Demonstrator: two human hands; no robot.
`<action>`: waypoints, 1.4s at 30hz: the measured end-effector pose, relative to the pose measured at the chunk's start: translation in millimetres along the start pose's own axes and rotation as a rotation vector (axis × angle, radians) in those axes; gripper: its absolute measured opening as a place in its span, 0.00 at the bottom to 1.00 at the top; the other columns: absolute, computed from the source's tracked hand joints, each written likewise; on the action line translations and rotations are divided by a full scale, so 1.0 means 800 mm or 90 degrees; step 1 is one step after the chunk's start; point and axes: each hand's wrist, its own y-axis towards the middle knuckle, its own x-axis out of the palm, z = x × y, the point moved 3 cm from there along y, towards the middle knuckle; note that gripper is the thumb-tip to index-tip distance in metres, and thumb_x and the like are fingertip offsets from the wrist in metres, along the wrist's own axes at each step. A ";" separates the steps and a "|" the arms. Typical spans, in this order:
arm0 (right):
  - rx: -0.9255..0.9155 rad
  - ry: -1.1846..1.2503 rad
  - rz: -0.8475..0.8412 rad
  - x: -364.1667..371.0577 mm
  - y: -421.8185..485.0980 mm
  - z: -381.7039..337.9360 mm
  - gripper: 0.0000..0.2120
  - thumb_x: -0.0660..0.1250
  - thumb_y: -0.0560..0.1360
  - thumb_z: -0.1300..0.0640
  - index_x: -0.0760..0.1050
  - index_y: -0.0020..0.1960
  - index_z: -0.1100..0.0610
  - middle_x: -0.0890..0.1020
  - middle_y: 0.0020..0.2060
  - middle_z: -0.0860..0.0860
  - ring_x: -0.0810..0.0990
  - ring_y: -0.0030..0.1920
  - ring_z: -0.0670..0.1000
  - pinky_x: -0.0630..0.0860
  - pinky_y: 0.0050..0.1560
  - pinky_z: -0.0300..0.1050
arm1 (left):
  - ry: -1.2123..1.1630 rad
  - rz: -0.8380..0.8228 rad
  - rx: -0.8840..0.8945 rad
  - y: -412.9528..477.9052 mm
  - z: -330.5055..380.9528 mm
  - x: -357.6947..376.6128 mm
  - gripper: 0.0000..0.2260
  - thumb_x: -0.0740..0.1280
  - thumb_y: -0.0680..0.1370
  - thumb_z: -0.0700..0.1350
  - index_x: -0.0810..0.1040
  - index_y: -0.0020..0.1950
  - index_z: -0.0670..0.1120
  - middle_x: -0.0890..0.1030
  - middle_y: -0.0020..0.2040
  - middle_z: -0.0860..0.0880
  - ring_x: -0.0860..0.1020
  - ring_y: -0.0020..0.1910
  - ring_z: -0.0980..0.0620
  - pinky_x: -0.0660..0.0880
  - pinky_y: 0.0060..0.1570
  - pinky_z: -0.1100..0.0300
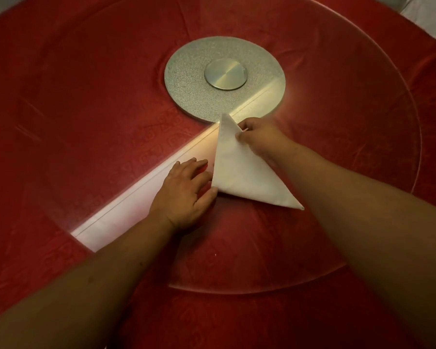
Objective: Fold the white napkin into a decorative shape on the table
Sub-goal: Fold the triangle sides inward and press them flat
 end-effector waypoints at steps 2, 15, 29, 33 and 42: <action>-0.017 -0.063 0.027 0.001 0.013 -0.004 0.06 0.68 0.78 0.55 0.81 0.50 0.57 0.81 0.43 0.51 0.79 0.43 0.51 0.79 0.50 0.48 | -0.004 0.007 0.000 0.000 0.001 0.000 0.23 0.56 0.81 0.61 0.78 0.69 0.52 0.72 0.76 0.47 0.66 0.77 0.43 0.60 0.76 0.38; 0.038 -0.353 0.141 0.023 0.053 0.001 0.18 0.62 0.79 0.45 0.74 0.59 0.58 0.81 0.58 0.56 0.79 0.59 0.60 0.75 0.54 0.49 | -0.001 0.014 -0.004 -0.001 0.005 0.003 0.23 0.57 0.80 0.62 0.76 0.71 0.54 0.71 0.77 0.48 0.64 0.78 0.45 0.57 0.78 0.39; -0.179 -0.427 0.202 0.069 0.025 -0.008 0.14 0.64 0.79 0.48 0.78 0.56 0.57 0.80 0.53 0.57 0.77 0.55 0.61 0.75 0.52 0.55 | -0.010 0.136 -0.055 -0.008 0.000 0.002 0.29 0.62 0.80 0.62 0.69 0.77 0.48 0.66 0.81 0.47 0.64 0.79 0.46 0.58 0.78 0.37; -0.351 -0.469 0.126 0.102 -0.001 -0.013 0.15 0.62 0.78 0.46 0.79 0.52 0.56 0.80 0.49 0.56 0.77 0.52 0.59 0.72 0.51 0.54 | 0.011 0.218 -0.086 -0.011 -0.004 -0.003 0.22 0.58 0.83 0.54 0.71 0.75 0.47 0.69 0.79 0.45 0.64 0.80 0.46 0.50 0.80 0.37; -0.317 -0.517 0.162 0.113 -0.048 0.029 0.27 0.56 0.82 0.47 0.65 0.76 0.60 0.71 0.74 0.57 0.63 0.76 0.60 0.55 0.77 0.62 | 0.127 0.075 -0.071 0.002 -0.023 0.004 0.25 0.48 0.86 0.57 0.61 0.82 0.52 0.57 0.84 0.49 0.50 0.84 0.50 0.46 0.80 0.38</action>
